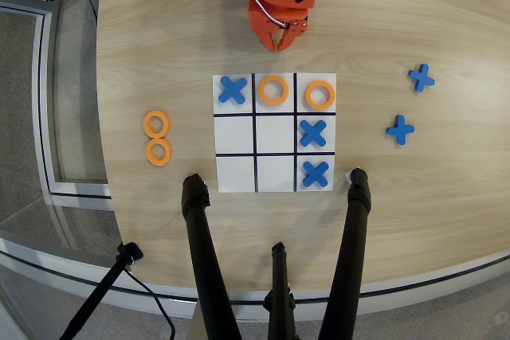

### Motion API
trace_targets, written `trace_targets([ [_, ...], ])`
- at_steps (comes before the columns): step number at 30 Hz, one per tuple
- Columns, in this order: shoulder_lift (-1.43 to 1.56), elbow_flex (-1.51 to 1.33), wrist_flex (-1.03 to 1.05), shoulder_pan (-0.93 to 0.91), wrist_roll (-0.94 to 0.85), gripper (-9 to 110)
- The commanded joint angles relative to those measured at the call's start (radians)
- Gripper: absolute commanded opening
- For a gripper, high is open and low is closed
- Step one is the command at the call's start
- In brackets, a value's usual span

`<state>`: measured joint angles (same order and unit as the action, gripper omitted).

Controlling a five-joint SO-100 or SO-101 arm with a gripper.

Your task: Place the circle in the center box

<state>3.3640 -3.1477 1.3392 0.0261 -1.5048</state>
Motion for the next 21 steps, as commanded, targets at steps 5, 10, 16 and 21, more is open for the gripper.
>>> trace_targets([
  [5,-0.046,0.0,-0.008,0.0,-0.091,8],
  [10,-0.046,0.002,-0.008,-0.005,-0.091,9],
  [16,-0.106,0.092,-0.012,-0.035,-0.091,9],
  [21,-0.244,0.229,-0.028,-0.094,-0.091,9],
])
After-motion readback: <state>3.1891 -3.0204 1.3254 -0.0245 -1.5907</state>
